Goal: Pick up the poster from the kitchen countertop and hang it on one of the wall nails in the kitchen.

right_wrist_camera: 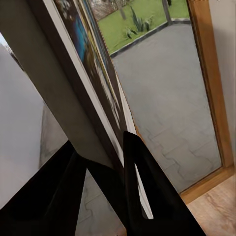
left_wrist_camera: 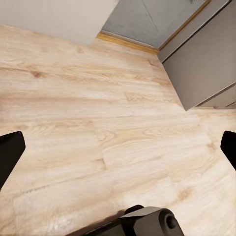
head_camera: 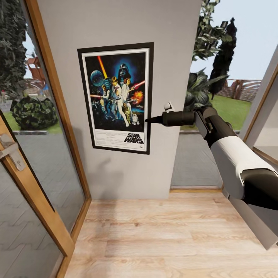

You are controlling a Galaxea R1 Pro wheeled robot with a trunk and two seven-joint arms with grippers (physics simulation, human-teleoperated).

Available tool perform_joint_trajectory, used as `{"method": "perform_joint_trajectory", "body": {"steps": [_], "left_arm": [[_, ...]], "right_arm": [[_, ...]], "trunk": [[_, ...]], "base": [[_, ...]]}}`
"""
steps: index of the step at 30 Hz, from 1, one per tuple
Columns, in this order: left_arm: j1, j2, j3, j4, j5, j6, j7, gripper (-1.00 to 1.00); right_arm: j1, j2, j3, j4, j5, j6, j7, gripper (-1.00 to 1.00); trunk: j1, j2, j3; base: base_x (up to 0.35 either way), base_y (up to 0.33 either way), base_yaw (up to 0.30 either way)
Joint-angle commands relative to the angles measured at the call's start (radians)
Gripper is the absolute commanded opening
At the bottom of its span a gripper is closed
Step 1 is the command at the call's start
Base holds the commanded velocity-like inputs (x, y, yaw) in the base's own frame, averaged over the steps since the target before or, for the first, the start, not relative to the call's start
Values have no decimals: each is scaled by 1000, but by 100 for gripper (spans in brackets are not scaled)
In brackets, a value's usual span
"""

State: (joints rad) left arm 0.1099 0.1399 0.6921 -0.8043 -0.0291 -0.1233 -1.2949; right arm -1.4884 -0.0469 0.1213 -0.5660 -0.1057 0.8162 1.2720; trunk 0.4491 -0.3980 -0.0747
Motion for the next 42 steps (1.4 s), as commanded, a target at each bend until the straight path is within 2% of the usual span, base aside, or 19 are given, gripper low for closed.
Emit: {"method": "perform_joint_trajectory", "body": {"steps": [1,16,22,42], "left_arm": [[0,0,1,-1,-3,-10,-1,100],[0,0,3,-1,-2,-10,0,100],[-1,0,20,-1,-2,-10,0,100],[0,0,23,-1,-2,-9,2,100]], "right_arm": [[-1,-1,6,0,-11,9,-2,-100],[-1,-1,6,0,-11,11,-3,-100],[-2,5,6,0,-10,12,-6,-100],[-4,5,6,-1,-10,12,-10,-100]], "trunk": [[1,-2,-2],[1,-2,-2],[1,-2,-2],[1,-2,-2]], "base": [[166,0,0],[127,0,0],[96,0,0],[131,0,0]]}}
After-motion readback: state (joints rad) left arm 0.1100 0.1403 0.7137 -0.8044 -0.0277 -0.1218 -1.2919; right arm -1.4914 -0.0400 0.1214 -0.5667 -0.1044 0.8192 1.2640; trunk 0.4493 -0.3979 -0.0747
